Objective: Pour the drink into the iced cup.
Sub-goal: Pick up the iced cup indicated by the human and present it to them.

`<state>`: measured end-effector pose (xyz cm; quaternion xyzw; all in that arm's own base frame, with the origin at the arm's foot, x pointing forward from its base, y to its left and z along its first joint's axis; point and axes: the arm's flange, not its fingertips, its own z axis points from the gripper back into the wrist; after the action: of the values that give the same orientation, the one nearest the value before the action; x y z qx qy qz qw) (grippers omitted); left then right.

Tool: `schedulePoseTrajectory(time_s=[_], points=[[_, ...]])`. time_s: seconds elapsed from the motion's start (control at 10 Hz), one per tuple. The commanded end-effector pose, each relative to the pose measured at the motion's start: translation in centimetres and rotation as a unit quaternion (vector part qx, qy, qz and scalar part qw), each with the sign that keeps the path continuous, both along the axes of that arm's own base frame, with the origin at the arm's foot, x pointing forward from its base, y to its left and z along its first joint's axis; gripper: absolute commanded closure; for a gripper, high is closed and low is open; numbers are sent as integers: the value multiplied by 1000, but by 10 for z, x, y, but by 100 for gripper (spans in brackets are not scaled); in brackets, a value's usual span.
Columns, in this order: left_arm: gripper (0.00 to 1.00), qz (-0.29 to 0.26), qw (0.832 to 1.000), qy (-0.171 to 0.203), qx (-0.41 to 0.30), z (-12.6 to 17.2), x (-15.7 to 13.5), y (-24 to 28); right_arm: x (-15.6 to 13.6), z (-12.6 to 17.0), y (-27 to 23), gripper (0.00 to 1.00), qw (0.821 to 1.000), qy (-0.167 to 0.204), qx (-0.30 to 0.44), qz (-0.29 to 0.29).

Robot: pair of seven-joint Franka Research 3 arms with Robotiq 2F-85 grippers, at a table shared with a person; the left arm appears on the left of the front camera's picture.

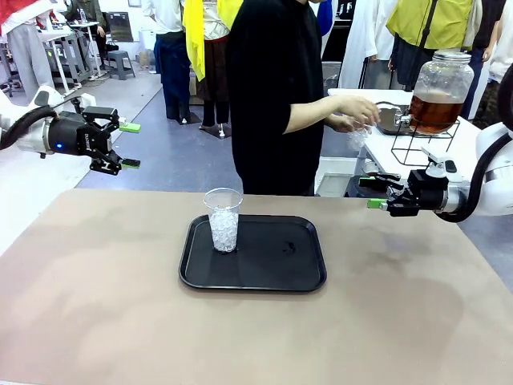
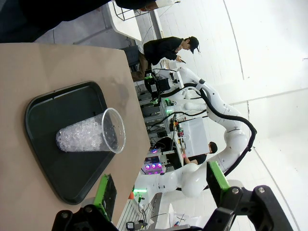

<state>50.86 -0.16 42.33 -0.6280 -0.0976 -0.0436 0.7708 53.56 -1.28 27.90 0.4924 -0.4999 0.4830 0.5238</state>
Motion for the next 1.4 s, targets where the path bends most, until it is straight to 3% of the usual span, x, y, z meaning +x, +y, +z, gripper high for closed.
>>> schedulePoseTrajectory(time_s=[0.0, 1.3], points=[[0, 2, 1000, -1, 1, 1, -2, 0, 2, 3, -1, 0, 1000, -1, -1, 0], [0, 2, 1000, -1, 1, 1, -2, 0, 2, 3, -1, 0, 1000, -1, -1, 0]])
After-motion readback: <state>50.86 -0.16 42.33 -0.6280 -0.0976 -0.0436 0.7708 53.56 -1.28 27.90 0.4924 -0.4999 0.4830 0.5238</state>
